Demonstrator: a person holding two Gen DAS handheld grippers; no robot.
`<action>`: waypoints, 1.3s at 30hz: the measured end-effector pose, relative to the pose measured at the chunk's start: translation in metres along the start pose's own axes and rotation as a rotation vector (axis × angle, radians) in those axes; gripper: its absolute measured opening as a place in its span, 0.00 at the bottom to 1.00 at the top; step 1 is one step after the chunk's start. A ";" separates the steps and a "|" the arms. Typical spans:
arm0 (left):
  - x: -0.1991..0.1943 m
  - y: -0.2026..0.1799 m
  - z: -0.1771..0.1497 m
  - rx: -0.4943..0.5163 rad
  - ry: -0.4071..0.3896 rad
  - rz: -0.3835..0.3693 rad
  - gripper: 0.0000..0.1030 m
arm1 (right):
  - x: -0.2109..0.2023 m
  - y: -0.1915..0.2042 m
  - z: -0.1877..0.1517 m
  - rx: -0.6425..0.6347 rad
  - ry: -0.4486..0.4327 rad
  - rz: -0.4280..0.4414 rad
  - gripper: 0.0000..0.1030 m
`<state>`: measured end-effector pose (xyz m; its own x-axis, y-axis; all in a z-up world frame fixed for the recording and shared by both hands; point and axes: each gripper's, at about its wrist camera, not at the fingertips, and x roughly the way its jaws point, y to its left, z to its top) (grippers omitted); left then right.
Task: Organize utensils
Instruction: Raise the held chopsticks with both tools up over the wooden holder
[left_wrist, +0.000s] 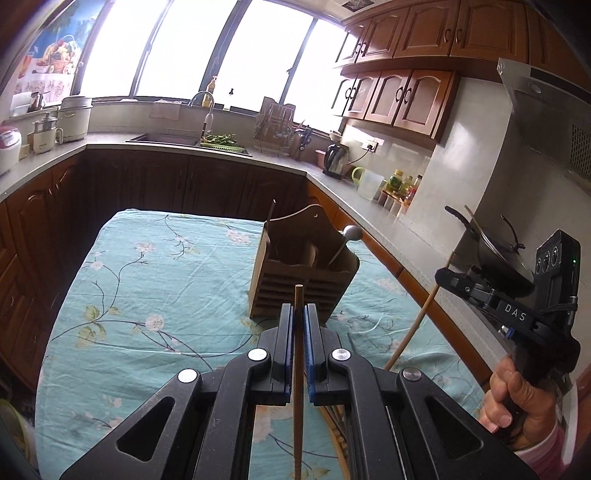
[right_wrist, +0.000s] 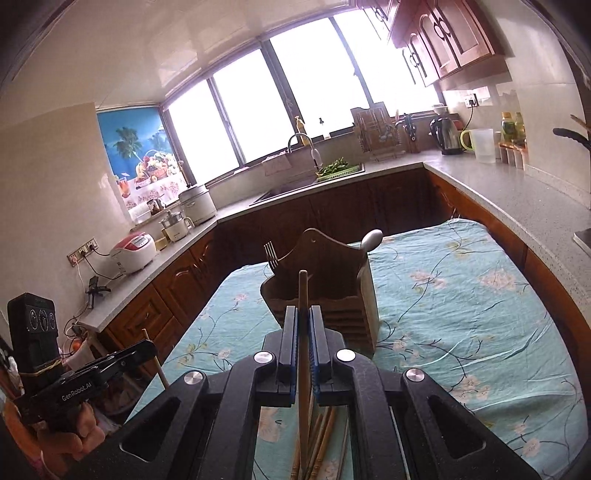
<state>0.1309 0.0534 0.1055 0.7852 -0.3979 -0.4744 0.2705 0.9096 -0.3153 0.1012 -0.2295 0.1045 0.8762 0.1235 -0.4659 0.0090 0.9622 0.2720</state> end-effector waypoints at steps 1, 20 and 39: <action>-0.001 0.001 0.001 0.002 -0.009 0.006 0.03 | -0.001 0.000 0.002 -0.004 -0.006 -0.001 0.05; 0.000 0.001 0.025 0.000 -0.106 0.006 0.03 | 0.001 -0.009 0.018 0.003 -0.067 -0.022 0.05; 0.078 0.003 0.111 0.029 -0.339 0.039 0.03 | 0.040 -0.021 0.122 0.011 -0.322 -0.094 0.05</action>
<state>0.2552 0.0385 0.1590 0.9344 -0.3052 -0.1839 0.2487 0.9282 -0.2767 0.1948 -0.2746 0.1827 0.9786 -0.0499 -0.1996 0.1002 0.9629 0.2505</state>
